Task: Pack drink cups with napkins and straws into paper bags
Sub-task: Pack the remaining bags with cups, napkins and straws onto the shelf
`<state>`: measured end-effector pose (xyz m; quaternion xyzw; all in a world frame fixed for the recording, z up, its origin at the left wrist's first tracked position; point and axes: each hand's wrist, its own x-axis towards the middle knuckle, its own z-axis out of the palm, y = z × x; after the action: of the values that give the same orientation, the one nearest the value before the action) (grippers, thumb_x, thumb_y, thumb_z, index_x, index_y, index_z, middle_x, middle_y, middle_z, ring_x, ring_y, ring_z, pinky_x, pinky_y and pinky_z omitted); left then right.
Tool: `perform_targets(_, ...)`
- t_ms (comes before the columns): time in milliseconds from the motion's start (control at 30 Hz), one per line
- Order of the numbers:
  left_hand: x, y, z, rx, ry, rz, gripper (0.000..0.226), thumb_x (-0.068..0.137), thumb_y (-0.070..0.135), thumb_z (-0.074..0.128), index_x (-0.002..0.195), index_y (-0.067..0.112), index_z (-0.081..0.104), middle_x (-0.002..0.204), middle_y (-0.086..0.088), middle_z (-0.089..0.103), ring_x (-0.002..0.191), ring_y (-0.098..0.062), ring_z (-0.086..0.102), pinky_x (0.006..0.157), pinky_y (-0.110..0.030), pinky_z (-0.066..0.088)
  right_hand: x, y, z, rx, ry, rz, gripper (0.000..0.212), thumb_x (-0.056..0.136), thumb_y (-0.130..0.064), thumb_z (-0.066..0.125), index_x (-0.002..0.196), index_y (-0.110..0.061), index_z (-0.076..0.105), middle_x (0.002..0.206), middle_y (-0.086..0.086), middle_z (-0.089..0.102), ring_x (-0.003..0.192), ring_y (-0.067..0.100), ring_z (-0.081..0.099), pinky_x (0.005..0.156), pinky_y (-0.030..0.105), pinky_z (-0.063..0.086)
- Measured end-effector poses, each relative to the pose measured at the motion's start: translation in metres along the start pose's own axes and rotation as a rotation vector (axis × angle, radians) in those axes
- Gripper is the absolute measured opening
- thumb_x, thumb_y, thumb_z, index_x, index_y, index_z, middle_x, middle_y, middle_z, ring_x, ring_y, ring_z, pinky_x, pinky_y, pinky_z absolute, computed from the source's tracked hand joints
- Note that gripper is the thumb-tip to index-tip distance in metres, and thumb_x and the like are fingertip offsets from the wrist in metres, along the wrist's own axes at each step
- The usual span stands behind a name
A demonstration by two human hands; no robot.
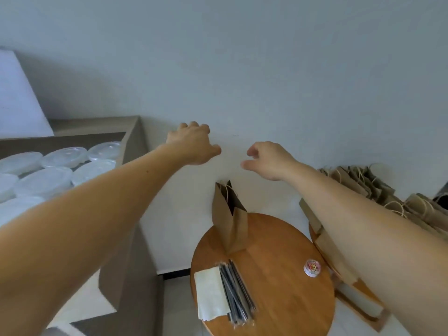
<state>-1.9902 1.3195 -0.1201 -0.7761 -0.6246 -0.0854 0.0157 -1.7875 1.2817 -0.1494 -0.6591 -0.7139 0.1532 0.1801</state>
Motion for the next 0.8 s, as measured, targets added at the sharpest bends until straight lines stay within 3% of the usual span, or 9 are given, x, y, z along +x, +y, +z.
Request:
perform_targets(100,0.033,0.031,0.046,-0.055,-0.106,0.031,0.067,0.091,0.054,0.049,0.146,0.018,0.038,0.146,-0.010,0.043,0.132,-0.034,0.038,0.098,-0.048,0.040,0.012,0.042,0.017,-0.021,-0.031,0.128,0.047,0.094,-0.045,0.057,0.128,-0.012,0.058,0.130,0.006,0.060,0.112,0.024,0.058,0.088,0.034,0.048)
perform_targets(233,0.059,0.042,0.113,-0.117,-0.226,-0.007,0.063,0.090,0.052,0.051,0.142,0.017,0.040,0.139,-0.010,0.047,0.126,-0.033,0.044,0.094,-0.045,0.044,0.030,0.086,0.048,-0.027,-0.109,0.255,0.040,0.094,-0.041,0.057,0.106,-0.004,0.067,0.110,0.017,0.067,0.095,0.028,0.063,0.086,0.044,0.053)
perform_targets(333,0.064,0.034,0.163,-0.137,-0.294,-0.056,0.056,0.089,0.051,0.051,0.135,0.018,0.047,0.129,-0.009,0.052,0.117,-0.031,0.048,0.092,-0.045,0.046,0.044,0.109,0.076,-0.022,-0.179,0.283,0.036,0.095,-0.039,0.056,0.081,-0.006,0.063,0.078,0.011,0.059,0.078,0.029,0.060,0.066,0.037,0.048)
perform_targets(400,0.061,0.023,0.195,-0.137,-0.326,-0.101,0.056,0.087,0.053,0.050,0.133,0.019,0.048,0.128,-0.008,0.053,0.115,-0.031,0.049,0.090,-0.045,0.045,0.054,0.121,0.098,-0.029,-0.231,0.292,0.031,0.096,-0.040,0.053,0.081,-0.014,0.061,0.079,0.004,0.058,0.080,0.025,0.060,0.064,0.034,0.044)
perform_targets(567,0.055,0.008,0.255,-0.129,-0.385,-0.226,0.062,0.089,0.060,0.046,0.139,0.023,0.045,0.139,-0.006,0.051,0.122,-0.031,0.049,0.096,-0.045,0.045,0.091,0.147,0.151,-0.048,-0.306,0.268,0.036,0.100,-0.046,0.049,0.106,-0.015,0.065,0.101,0.004,0.067,0.089,0.022,0.062,0.068,0.029,0.049)
perform_targets(700,0.041,0.011,0.281,-0.155,-0.403,-0.332,0.057,0.091,0.058,0.043,0.137,0.024,0.047,0.138,-0.005,0.052,0.120,-0.029,0.051,0.095,-0.043,0.047,0.126,0.167,0.182,-0.020,-0.363,0.222,0.039,0.101,-0.047,0.044,0.083,-0.017,0.060,0.086,0.003,0.065,0.079,0.019,0.061,0.056,0.026,0.041)
perform_targets(800,0.032,0.015,0.293,-0.156,-0.422,-0.420,0.054,0.094,0.056,0.042,0.137,0.023,0.047,0.138,-0.005,0.052,0.121,-0.027,0.050,0.095,-0.042,0.046,0.154,0.181,0.204,0.040,-0.401,0.176,0.045,0.101,-0.046,0.044,0.072,-0.015,0.059,0.070,0.003,0.059,0.074,0.022,0.062,0.059,0.031,0.047)
